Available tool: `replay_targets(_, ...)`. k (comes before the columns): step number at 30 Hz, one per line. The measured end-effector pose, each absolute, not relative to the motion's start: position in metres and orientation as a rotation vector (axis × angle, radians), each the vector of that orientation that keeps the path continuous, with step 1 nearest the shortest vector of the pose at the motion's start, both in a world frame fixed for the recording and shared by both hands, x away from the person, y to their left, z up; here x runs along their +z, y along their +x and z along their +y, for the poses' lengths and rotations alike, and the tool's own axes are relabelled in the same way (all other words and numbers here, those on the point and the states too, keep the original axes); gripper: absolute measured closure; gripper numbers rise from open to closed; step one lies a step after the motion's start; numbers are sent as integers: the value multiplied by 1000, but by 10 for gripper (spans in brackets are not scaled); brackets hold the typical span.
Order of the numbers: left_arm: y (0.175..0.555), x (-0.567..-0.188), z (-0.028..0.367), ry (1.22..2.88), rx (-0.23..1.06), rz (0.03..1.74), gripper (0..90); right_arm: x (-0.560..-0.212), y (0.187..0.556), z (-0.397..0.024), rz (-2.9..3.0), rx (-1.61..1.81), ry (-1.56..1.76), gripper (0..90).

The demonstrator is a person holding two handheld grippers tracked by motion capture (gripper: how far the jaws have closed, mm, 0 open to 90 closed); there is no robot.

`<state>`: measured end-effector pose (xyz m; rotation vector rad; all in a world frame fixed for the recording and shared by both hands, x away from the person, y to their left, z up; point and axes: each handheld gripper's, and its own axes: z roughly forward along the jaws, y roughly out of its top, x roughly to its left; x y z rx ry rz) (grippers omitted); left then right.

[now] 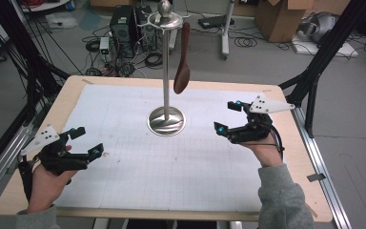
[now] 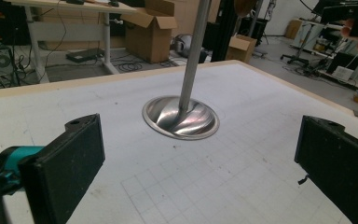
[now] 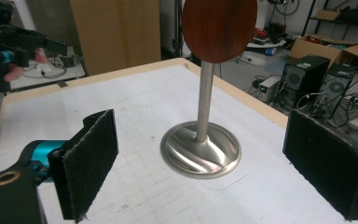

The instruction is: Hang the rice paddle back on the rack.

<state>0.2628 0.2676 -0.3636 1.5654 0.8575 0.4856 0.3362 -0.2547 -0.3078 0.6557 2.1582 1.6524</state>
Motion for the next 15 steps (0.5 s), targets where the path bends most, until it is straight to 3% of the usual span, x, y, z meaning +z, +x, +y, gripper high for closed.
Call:
replay_targets(7,263,-364,267,1570,482,856,20,-324,323,-270,2131,1659,696,85)
replay_targets(9,263,-364,267,1570,482,856,20,-329,319,-274,2127,1643,727,3)
replay_targets(15,263,-364,268,1570,486,861,20,-342,309,-283,2132,1626,744,3)
